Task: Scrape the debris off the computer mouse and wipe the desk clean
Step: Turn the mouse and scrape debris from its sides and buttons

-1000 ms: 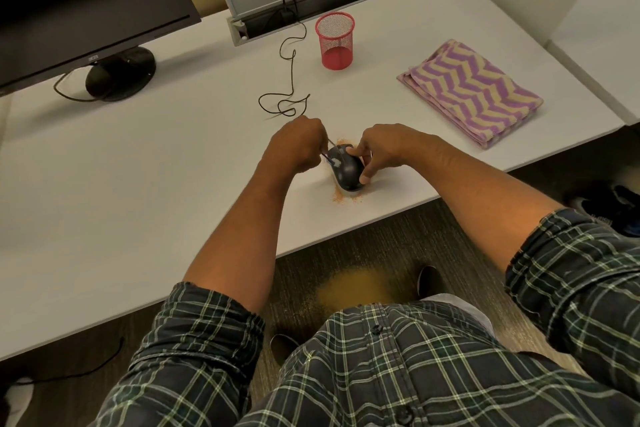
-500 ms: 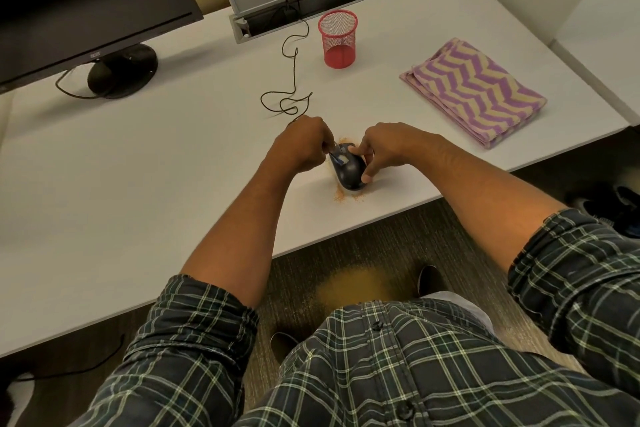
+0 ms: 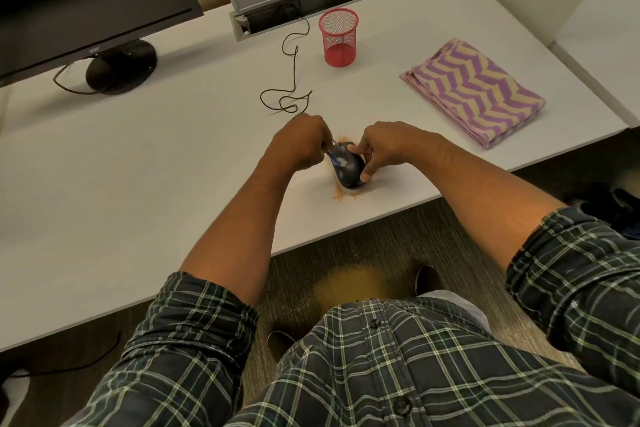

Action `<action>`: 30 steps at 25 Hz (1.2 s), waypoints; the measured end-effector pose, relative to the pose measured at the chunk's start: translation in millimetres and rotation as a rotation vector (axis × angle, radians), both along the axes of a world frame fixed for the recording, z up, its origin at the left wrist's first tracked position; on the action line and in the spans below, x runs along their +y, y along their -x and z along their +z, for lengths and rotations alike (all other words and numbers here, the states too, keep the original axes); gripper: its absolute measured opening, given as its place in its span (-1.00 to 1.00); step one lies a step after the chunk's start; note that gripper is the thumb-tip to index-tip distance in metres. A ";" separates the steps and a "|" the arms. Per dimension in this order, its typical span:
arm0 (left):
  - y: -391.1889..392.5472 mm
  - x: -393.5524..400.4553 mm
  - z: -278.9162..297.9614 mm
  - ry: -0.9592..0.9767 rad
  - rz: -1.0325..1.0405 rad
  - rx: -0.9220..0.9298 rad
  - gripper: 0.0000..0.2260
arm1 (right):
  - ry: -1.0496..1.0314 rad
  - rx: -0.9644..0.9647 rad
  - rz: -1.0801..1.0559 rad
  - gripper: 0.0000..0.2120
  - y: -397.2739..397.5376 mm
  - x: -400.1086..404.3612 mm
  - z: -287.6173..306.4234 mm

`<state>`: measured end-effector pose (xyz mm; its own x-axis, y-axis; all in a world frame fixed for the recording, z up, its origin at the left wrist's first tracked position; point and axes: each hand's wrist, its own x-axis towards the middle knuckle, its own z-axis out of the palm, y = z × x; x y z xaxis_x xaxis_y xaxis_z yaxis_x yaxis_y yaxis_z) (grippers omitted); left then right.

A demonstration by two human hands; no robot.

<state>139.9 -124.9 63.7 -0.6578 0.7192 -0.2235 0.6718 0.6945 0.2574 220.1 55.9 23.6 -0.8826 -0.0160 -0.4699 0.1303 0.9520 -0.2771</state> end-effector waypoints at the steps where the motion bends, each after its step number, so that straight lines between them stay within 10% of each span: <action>1: -0.8 1.0 -0.3 0.000 -0.016 0.004 -0.73 | -0.003 0.000 -0.002 -0.36 0.0 0.1 0.1; 30: 0.7 -7.0 -14.8 0.028 0.120 -0.070 -0.85 | -0.028 -0.003 0.024 -0.32 -0.6 -4.2 5.4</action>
